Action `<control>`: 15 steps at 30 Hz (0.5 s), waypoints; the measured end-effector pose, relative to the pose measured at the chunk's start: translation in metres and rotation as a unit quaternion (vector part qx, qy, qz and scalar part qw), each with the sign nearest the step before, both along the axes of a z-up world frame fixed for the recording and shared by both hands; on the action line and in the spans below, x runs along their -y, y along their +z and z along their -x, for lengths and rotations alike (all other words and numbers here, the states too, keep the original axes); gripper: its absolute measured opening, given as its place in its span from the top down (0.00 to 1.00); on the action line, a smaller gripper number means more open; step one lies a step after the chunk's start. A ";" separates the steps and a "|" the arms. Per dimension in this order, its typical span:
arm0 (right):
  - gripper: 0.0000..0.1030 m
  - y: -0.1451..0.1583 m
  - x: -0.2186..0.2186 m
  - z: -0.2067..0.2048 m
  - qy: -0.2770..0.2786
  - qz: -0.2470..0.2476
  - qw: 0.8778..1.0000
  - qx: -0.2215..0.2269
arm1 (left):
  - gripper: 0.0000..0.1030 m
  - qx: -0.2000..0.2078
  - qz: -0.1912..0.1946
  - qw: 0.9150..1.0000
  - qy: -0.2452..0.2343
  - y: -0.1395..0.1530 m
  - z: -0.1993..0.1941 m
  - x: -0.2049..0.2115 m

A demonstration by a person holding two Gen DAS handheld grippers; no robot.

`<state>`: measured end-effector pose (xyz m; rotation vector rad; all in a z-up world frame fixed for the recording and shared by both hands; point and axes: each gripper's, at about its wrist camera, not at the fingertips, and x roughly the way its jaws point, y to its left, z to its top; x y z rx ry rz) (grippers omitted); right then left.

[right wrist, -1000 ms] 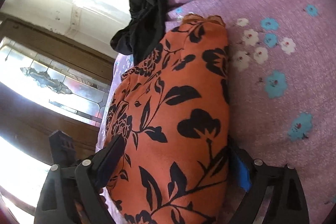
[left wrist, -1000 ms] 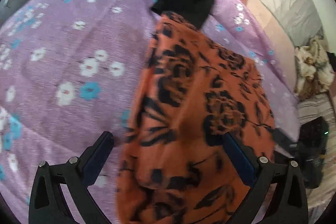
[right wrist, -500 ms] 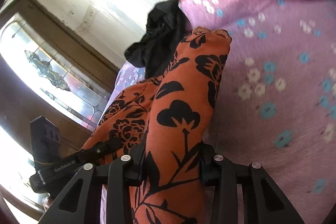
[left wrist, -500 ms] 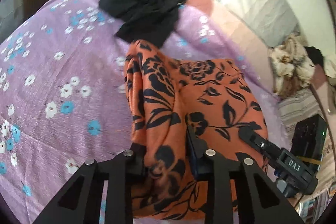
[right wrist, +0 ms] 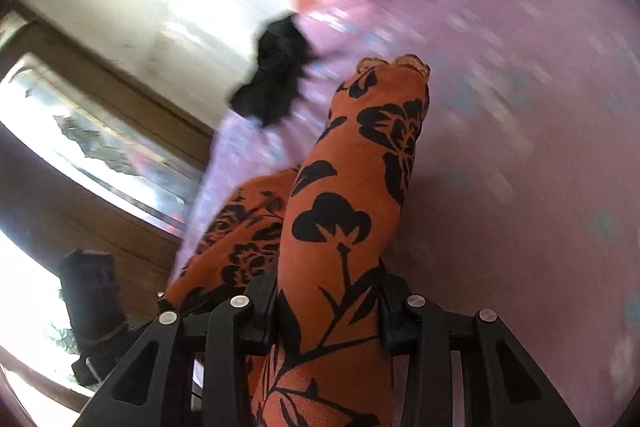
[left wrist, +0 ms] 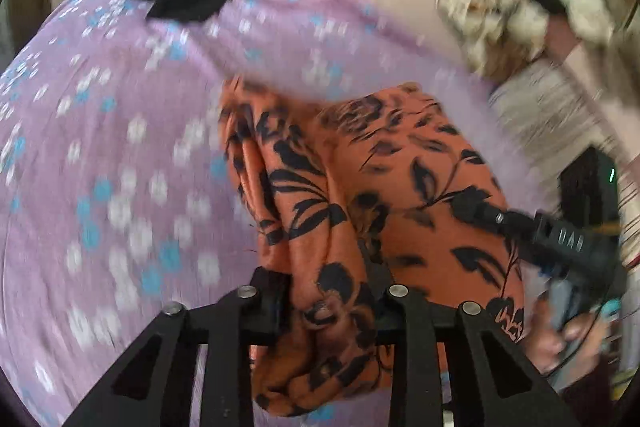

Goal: Fold small clothes
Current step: 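Lift and fold the held dress end over the dress body with both grippers, then lay the folded end down and open both grippers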

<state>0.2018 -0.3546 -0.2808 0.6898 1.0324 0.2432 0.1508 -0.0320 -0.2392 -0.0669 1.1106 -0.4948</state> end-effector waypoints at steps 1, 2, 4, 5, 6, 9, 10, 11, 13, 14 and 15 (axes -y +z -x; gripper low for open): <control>0.54 -0.014 0.006 0.002 -0.017 0.027 0.999 -0.043 | 0.61 -0.001 -0.019 1.000 0.007 -0.006 0.004 0.002; 0.48 -0.019 0.013 0.004 -0.031 0.025 0.997 -0.062 | 0.59 -0.007 -0.026 1.000 0.009 -0.012 0.008 0.001; 0.47 -0.010 0.023 0.009 -0.052 -0.001 0.997 -0.056 | 0.54 -0.018 -0.018 0.999 0.025 -0.005 0.009 -0.008; 0.47 0.000 0.024 0.012 -0.058 0.008 0.997 -0.041 | 0.53 -0.015 -0.015 0.999 0.035 0.003 0.010 -0.014; 0.47 0.013 0.024 0.017 -0.060 0.030 0.998 -0.015 | 0.52 -0.006 -0.012 0.999 0.043 0.011 0.011 -0.021; 0.47 0.057 0.015 0.042 -0.052 0.090 0.993 0.056 | 0.37 0.036 -0.020 0.997 0.072 0.035 0.019 -0.039; 0.47 0.063 0.011 0.048 -0.043 0.089 0.993 0.069 | 0.36 0.046 -0.028 0.995 0.080 0.038 0.020 -0.043; 0.47 0.068 0.005 0.053 -0.029 0.082 0.993 0.077 | 0.36 0.050 -0.035 0.995 0.082 0.037 0.021 -0.046; 0.47 0.063 -0.007 0.060 -0.009 0.057 0.996 0.065 | 0.36 0.041 -0.052 0.994 0.082 0.026 0.018 -0.047; 0.47 0.057 -0.009 0.062 -0.001 0.043 0.998 0.053 | 0.36 0.027 -0.062 0.995 0.072 0.014 0.017 -0.043; 0.48 0.043 -0.014 0.064 0.009 0.026 0.999 0.027 | 0.36 0.010 -0.073 0.996 0.054 0.001 0.017 -0.037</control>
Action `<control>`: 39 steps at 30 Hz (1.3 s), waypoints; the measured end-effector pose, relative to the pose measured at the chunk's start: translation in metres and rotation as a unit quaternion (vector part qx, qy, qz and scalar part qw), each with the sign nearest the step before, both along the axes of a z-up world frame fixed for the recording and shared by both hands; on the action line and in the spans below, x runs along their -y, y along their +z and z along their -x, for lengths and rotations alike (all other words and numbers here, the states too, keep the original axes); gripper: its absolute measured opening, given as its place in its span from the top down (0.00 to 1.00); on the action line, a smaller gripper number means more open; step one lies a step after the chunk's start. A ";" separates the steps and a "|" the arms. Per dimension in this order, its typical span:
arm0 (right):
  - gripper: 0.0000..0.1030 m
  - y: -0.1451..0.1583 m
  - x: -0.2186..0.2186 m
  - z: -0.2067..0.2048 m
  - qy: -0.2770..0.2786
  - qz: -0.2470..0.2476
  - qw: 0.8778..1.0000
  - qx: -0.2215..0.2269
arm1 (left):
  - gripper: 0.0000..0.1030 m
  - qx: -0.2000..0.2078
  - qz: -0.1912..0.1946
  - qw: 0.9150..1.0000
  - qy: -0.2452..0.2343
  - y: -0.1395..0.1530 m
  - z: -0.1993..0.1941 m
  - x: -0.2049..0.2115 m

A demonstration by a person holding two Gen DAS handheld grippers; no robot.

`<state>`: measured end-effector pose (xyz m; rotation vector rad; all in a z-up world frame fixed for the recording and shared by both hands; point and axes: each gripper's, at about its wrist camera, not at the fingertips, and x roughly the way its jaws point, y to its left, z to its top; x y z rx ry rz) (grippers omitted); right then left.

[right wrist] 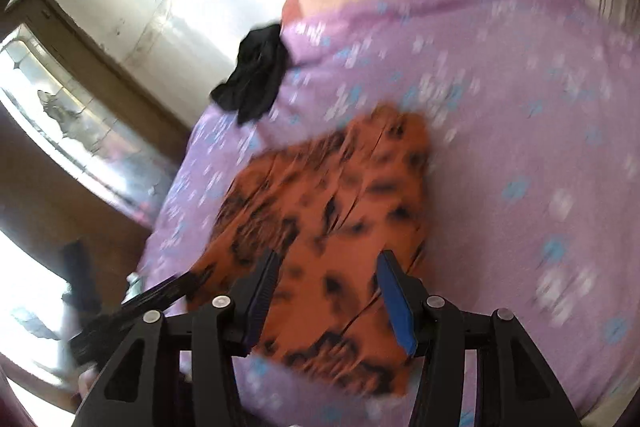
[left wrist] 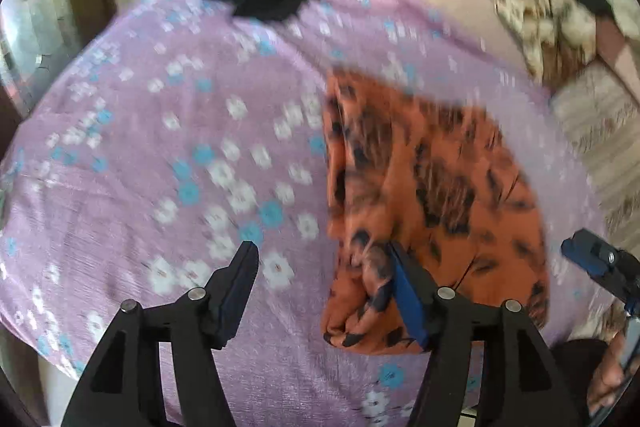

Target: Fold small clothes

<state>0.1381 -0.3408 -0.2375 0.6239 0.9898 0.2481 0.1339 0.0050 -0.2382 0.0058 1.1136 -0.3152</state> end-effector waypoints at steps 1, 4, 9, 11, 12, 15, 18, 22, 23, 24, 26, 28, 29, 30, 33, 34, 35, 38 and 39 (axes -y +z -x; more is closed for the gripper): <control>0.50 -0.025 -0.009 0.000 0.009 -0.004 0.999 -0.051 | 0.36 -0.023 -0.016 1.000 -0.012 -0.014 0.002 0.009; 0.65 -0.034 -0.010 0.006 0.006 0.025 0.998 -0.049 | 0.36 -0.005 -0.031 0.999 -0.009 -0.018 0.017 0.008; 0.62 0.010 0.002 0.018 -0.009 0.042 0.999 -0.022 | 0.37 0.026 -0.032 0.999 0.005 0.033 0.034 0.000; 0.62 0.031 0.004 0.030 -0.012 0.065 0.998 0.009 | 0.33 0.066 -0.033 0.997 0.018 0.063 0.045 -0.004; 0.62 0.044 0.001 0.033 -0.014 0.079 0.996 0.023 | 0.28 0.085 -0.035 0.995 0.025 0.078 0.051 -0.004; 0.42 0.079 -0.007 0.043 -0.011 0.112 0.992 0.065 | 0.16 0.143 -0.044 0.988 0.035 0.114 0.067 -0.001; 0.35 0.106 -0.011 0.060 -0.009 0.133 0.985 0.107 | 0.13 0.202 -0.073 0.976 0.038 0.148 0.080 0.009; 0.35 0.130 -0.018 0.076 -0.013 0.163 0.976 0.142 | 0.10 0.246 -0.096 0.964 0.037 0.167 0.094 0.023; 0.35 0.136 -0.018 0.080 -0.013 0.171 0.974 0.150 | 0.10 0.255 -0.099 0.961 0.035 0.174 0.099 0.025; 0.35 0.140 -0.019 0.083 -0.014 0.176 0.972 0.156 | 0.10 0.259 -0.099 0.960 0.035 0.179 0.103 0.023; 0.35 0.146 -0.020 0.087 -0.017 0.181 0.969 0.165 | 0.10 0.270 -0.105 0.956 0.039 0.189 0.110 0.024; 0.35 0.151 -0.019 0.092 -0.021 0.185 0.967 0.174 | 0.09 0.277 -0.118 0.952 0.046 0.194 0.113 0.026; 0.35 0.153 -0.018 0.094 -0.022 0.187 0.966 0.178 | 0.09 0.280 -0.124 0.950 0.053 0.197 0.115 0.027; 0.35 0.154 -0.018 0.094 -0.024 0.188 0.965 0.181 | 0.09 0.282 -0.128 0.949 0.056 0.199 0.117 0.028; 0.35 0.154 -0.015 0.095 -0.029 0.185 0.965 0.184 | 0.09 0.286 -0.137 0.946 0.063 0.203 0.121 0.028; 0.35 0.155 -0.014 0.095 -0.031 0.183 0.965 0.183 | 0.09 0.288 -0.138 0.946 0.065 0.204 0.122 0.027; 0.35 0.155 -0.013 0.095 -0.032 0.180 0.966 0.184 | 0.09 0.289 -0.138 0.945 0.066 0.206 0.123 0.026; 0.35 0.155 -0.014 0.096 -0.032 0.182 0.965 0.187 | 0.09 0.293 -0.137 0.943 0.074 0.209 0.127 0.024; 0.35 0.155 -0.015 0.097 -0.031 0.183 0.965 0.187 | 0.09 0.293 -0.137 0.943 0.076 0.210 0.128 0.023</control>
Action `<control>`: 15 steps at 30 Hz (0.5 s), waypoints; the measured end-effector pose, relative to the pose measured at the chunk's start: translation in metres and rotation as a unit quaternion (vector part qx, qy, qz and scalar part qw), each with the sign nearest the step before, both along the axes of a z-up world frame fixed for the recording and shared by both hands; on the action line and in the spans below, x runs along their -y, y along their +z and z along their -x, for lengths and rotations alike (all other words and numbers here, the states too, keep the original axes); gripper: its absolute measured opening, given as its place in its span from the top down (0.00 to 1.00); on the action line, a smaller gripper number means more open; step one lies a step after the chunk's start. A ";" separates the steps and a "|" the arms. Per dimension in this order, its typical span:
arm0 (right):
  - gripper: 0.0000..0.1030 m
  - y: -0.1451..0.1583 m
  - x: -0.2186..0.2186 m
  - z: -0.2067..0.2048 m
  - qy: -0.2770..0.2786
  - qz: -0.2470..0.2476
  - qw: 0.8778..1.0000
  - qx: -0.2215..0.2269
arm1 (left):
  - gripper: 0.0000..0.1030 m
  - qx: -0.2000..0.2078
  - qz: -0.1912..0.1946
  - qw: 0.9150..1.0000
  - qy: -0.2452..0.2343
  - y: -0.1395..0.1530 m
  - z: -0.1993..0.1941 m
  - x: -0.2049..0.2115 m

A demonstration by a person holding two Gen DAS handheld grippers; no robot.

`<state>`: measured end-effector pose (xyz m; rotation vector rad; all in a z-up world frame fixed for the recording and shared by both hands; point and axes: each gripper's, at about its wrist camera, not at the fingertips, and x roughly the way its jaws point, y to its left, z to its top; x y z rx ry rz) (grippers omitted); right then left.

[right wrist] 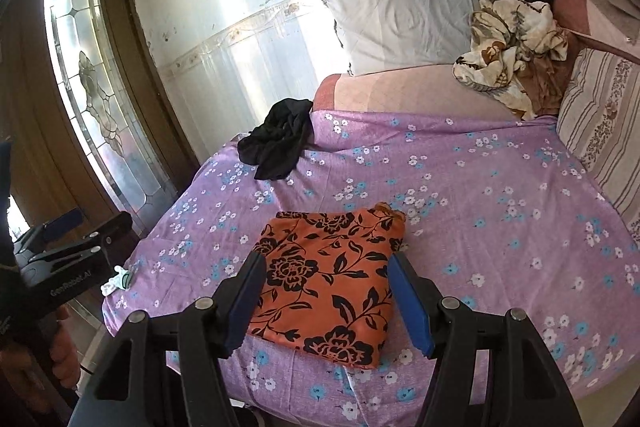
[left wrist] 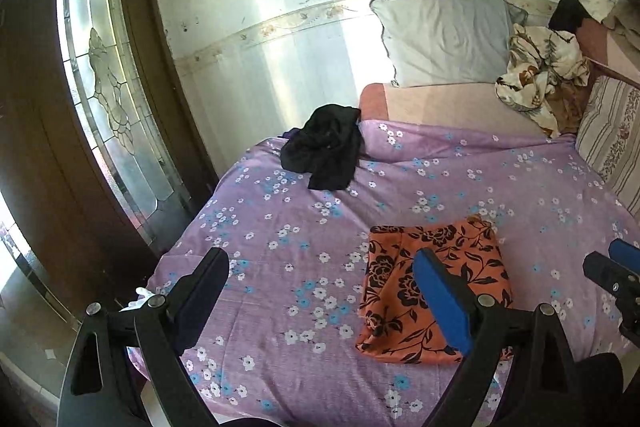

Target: Fold small clothes

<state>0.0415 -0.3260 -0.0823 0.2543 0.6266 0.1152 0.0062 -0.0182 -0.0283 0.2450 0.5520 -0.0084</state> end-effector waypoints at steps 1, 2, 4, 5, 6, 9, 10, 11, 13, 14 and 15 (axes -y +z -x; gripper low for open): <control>0.35 0.000 -0.001 0.001 0.000 0.001 1.000 0.000 | 0.09 0.000 0.001 1.000 0.001 0.001 0.001 0.000; 0.35 0.000 -0.002 0.001 0.001 0.001 1.000 0.000 | 0.09 0.001 0.003 1.000 0.002 0.003 0.002 -0.001; 0.35 0.001 -0.003 0.002 0.002 0.000 1.000 0.003 | 0.09 0.003 0.003 1.000 0.004 0.005 0.004 -0.001; 0.35 0.001 -0.003 0.003 0.001 0.000 1.000 0.004 | 0.09 0.003 0.002 1.000 0.005 0.006 0.005 -0.002; 0.35 0.003 -0.004 0.004 0.000 0.000 1.000 0.008 | 0.09 0.005 0.000 1.000 0.008 0.007 0.006 -0.002; 0.35 0.010 -0.006 0.009 -0.001 0.006 1.000 0.022 | 0.09 0.015 0.001 1.000 0.013 0.010 0.009 -0.004; 0.35 0.011 -0.007 0.010 -0.001 0.009 1.000 0.025 | 0.09 0.017 0.002 1.000 0.014 0.012 0.009 -0.005; 0.35 0.013 -0.008 0.011 0.000 0.012 1.000 0.028 | 0.09 0.018 0.005 1.000 0.016 0.013 0.010 -0.006; 0.35 0.015 -0.009 0.012 0.002 0.015 0.999 0.031 | 0.09 0.018 0.008 1.000 0.016 0.015 0.011 -0.008; 0.35 0.016 -0.011 0.013 0.003 0.016 0.999 0.033 | 0.09 0.018 0.010 1.000 0.016 0.015 0.011 -0.008; 0.35 0.017 -0.011 0.014 0.004 0.017 0.999 0.034 | 0.09 0.018 0.011 1.000 0.015 0.016 0.012 -0.008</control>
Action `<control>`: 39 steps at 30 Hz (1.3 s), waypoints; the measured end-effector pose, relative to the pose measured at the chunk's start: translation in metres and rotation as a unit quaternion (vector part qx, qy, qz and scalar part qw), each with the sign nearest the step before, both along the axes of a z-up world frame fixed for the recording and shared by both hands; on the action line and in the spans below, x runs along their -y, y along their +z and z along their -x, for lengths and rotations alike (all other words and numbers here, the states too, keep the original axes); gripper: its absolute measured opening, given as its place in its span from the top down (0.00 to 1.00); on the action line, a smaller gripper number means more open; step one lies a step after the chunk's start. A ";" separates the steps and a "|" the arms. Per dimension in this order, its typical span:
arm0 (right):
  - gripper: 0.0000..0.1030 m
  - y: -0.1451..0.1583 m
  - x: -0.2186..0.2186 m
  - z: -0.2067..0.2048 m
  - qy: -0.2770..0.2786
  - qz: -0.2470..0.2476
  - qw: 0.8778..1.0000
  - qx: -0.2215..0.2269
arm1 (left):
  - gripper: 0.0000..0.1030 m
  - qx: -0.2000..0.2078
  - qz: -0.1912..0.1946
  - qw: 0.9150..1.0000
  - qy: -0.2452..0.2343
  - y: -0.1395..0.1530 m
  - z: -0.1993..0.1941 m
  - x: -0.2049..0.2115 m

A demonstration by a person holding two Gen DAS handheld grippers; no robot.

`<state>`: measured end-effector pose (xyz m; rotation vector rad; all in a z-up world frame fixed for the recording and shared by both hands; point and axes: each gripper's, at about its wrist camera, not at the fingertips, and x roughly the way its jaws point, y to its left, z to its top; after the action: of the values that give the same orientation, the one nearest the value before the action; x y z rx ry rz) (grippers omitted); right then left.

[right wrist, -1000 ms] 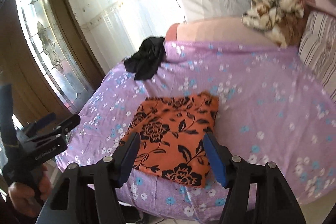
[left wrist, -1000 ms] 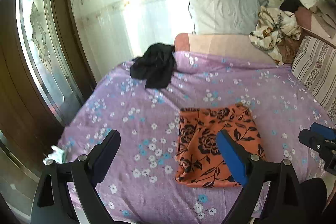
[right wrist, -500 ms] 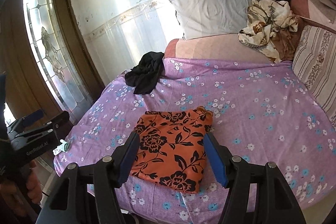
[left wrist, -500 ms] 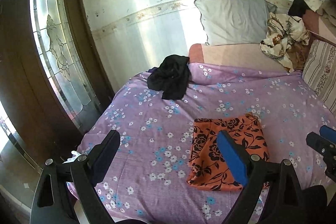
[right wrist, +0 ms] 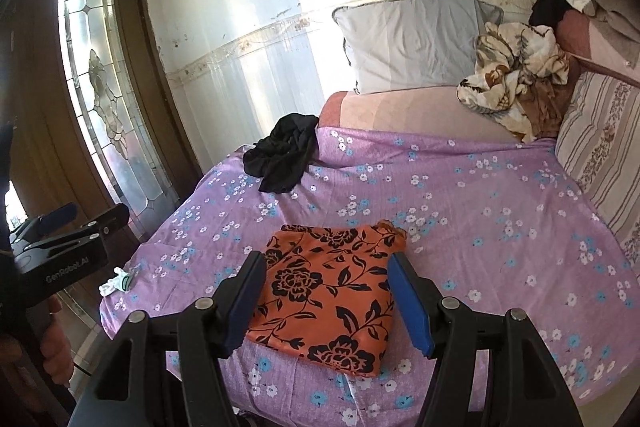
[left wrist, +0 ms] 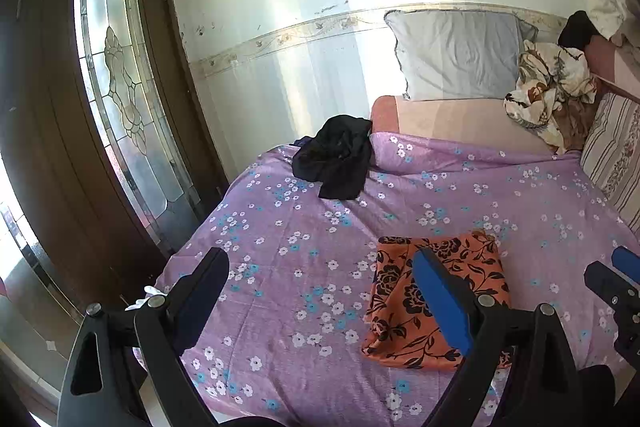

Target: Fold small clothes

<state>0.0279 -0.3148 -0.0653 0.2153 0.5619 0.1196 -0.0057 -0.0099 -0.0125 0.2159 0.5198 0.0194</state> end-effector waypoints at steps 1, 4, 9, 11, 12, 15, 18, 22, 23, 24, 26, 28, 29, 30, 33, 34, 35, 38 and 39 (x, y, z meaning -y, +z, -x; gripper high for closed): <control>0.35 0.001 -0.001 0.001 0.001 0.000 1.000 0.002 | 0.09 0.001 -0.001 1.000 -0.001 0.001 0.001 0.000; 0.35 0.008 -0.006 0.005 0.004 0.008 1.000 0.010 | 0.09 0.001 0.000 1.000 -0.004 0.002 0.002 -0.001; 0.35 0.022 -0.016 0.016 0.007 0.022 0.999 0.035 | 0.09 0.006 0.007 1.000 -0.008 0.010 0.010 -0.004; 0.35 0.027 -0.019 0.020 0.009 0.026 0.999 0.043 | 0.09 0.012 0.010 1.000 -0.010 0.014 0.015 -0.005; 0.35 0.029 -0.020 0.023 0.009 0.027 0.999 0.045 | 0.09 0.015 0.011 1.000 -0.011 0.016 0.017 -0.006; 0.35 0.035 -0.021 0.028 0.010 0.029 0.998 0.052 | 0.09 0.024 0.014 1.000 -0.013 0.023 0.024 -0.009; 0.35 0.040 -0.022 0.033 0.010 0.029 0.998 0.056 | 0.09 0.033 0.019 0.999 -0.018 0.031 0.033 -0.012; 0.35 0.046 -0.024 0.040 0.010 0.033 0.997 0.063 | 0.09 0.045 0.025 0.998 -0.022 0.041 0.043 -0.015; 0.35 0.049 -0.024 0.043 0.010 0.035 0.997 0.066 | 0.09 0.049 0.028 0.998 -0.024 0.045 0.047 -0.016; 0.35 0.051 -0.024 0.045 0.010 0.035 0.997 0.069 | 0.09 0.051 0.030 0.998 -0.025 0.047 0.050 -0.016; 0.35 0.055 -0.024 0.049 0.008 0.036 0.997 0.074 | 0.09 0.056 0.032 0.998 -0.027 0.052 0.054 -0.017; 0.35 0.060 -0.024 0.054 0.007 0.037 0.996 0.082 | 0.09 0.061 0.034 0.997 -0.028 0.055 0.059 -0.018; 0.35 0.062 -0.023 0.054 0.008 0.037 0.996 0.084 | 0.09 0.063 0.035 0.997 -0.029 0.057 0.061 -0.019; 0.34 0.064 -0.023 0.057 0.007 0.038 0.995 0.088 | 0.09 0.064 0.036 0.997 -0.030 0.059 0.062 -0.019; 0.34 0.068 -0.023 0.062 0.007 0.040 0.995 0.093 | 0.09 0.067 0.037 0.997 -0.033 0.063 0.067 -0.019; 0.34 0.069 -0.023 0.064 0.007 0.040 0.995 0.094 | 0.09 0.067 0.037 0.996 -0.034 0.064 0.068 -0.019; 0.34 0.070 -0.023 0.066 0.007 0.041 0.995 0.096 | 0.09 0.067 0.037 0.996 -0.036 0.065 0.070 -0.018; 0.34 0.074 -0.022 0.071 0.007 0.040 0.994 0.100 | 0.09 0.070 0.039 0.996 -0.040 0.069 0.075 -0.018; 0.34 0.076 -0.022 0.073 0.006 0.040 0.994 0.103 | 0.09 0.071 0.039 0.996 -0.041 0.071 0.077 -0.018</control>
<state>-0.0448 -0.2928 0.0109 0.1197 0.3620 0.1287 -0.0828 0.0082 0.0581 0.1574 0.3697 -0.0642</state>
